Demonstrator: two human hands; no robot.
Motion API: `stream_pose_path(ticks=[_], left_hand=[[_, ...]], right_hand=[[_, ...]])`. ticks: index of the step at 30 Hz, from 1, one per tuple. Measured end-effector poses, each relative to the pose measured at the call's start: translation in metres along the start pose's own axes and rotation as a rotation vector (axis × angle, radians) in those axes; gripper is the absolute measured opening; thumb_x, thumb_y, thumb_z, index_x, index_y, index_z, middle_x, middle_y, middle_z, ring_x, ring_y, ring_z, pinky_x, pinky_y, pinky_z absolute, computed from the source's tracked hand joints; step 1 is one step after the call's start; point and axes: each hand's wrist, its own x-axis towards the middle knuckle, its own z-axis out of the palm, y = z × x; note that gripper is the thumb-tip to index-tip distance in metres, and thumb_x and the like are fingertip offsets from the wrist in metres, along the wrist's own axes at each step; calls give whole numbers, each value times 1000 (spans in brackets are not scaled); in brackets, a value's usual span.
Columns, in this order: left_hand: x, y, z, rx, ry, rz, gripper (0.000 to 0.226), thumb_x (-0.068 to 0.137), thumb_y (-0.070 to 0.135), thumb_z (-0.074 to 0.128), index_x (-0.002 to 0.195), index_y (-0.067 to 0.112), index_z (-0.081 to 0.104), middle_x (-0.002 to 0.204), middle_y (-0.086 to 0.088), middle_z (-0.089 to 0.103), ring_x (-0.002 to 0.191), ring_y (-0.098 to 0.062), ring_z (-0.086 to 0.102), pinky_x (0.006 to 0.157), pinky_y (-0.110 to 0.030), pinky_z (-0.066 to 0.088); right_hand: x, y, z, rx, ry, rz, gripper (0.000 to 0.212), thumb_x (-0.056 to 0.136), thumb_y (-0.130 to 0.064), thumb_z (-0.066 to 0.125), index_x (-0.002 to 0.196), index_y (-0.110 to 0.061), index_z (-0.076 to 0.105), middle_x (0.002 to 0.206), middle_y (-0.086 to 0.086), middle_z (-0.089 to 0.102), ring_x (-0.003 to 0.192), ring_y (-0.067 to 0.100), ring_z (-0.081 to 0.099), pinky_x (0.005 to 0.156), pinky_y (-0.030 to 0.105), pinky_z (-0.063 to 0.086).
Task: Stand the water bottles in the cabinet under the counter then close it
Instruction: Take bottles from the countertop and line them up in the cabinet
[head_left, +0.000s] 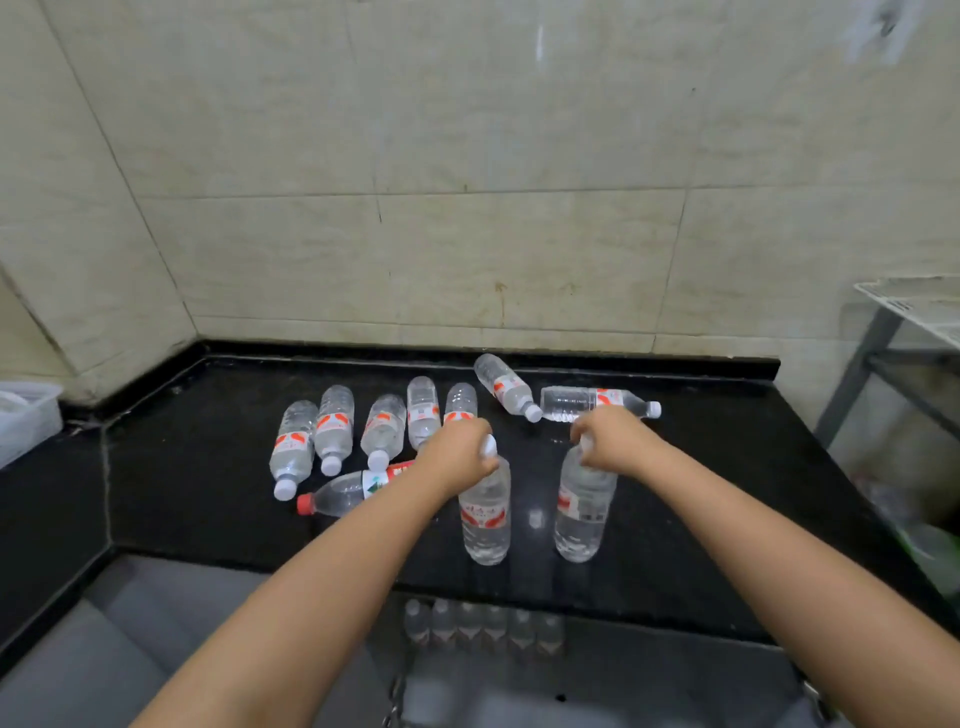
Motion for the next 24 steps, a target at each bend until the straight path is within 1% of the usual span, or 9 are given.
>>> stream_pose_path(ticks=[2,5,7,10,14,17,20,22,24], left_hand=[[-26,0,5,45,2,61,33,90,27,55,112,2,53,118,-20,59,112,-35,55,88,-40,46],[-72,-5,20,107,27,154,38,92,26,52,126,9,51,119,-21,56,110,-37,56,89,-39,46],[-94,-9,25,113,32,200,38,93,26,51,126,9,52,115,-23,55,106,-37,56,86,-37,46],[-117,-11,29,76,-38,219,35,93,28,51,121,8,54,112,-22,56,106,-36,55,84,-37,44],[-146,-11,62,51,-199,240,34,91,27,54,120,10,56,113,-21,57,107,-36,55,86,-35,44],[-162,-9,99,50,-327,256,36,92,27,53,124,12,54,119,-20,55,111,-37,52,90,-37,44],[-171,-8,140,72,-433,263,36,93,26,52,125,9,53,123,-20,52,117,-35,48,94,-37,41],[-171,-5,166,60,-501,248,36,94,23,50,127,8,51,125,-20,49,119,-33,47,95,-35,40],[-163,2,191,46,-547,218,36,94,22,49,128,10,50,127,-19,48,121,-32,45,97,-34,40]], right_hand=[[-25,-7,5,22,38,-56,31,85,-4,51,112,-9,66,119,15,65,112,30,58,93,34,47],[-69,-17,21,41,34,-79,33,84,0,50,113,-6,66,117,19,61,110,34,56,90,34,45],[-95,-23,27,44,46,-82,33,83,-2,55,113,-8,66,116,17,60,111,33,54,92,34,44],[-133,-30,27,54,28,-19,28,86,-15,59,114,-14,65,117,12,60,112,28,54,90,32,44],[-170,-36,53,63,-120,97,23,87,-22,57,107,-14,67,117,10,65,110,27,57,86,31,46],[-187,-33,94,97,-233,222,25,86,-24,59,105,-13,68,116,10,67,109,28,59,84,31,47],[-197,-21,141,149,-366,339,25,84,-23,61,103,-8,66,113,13,67,104,29,62,76,31,47],[-199,-10,170,175,-451,389,28,83,-22,64,106,-6,63,116,14,65,105,30,62,80,33,50],[-195,3,197,169,-515,422,35,82,-19,65,114,-7,58,122,14,61,113,29,57,88,33,50]])
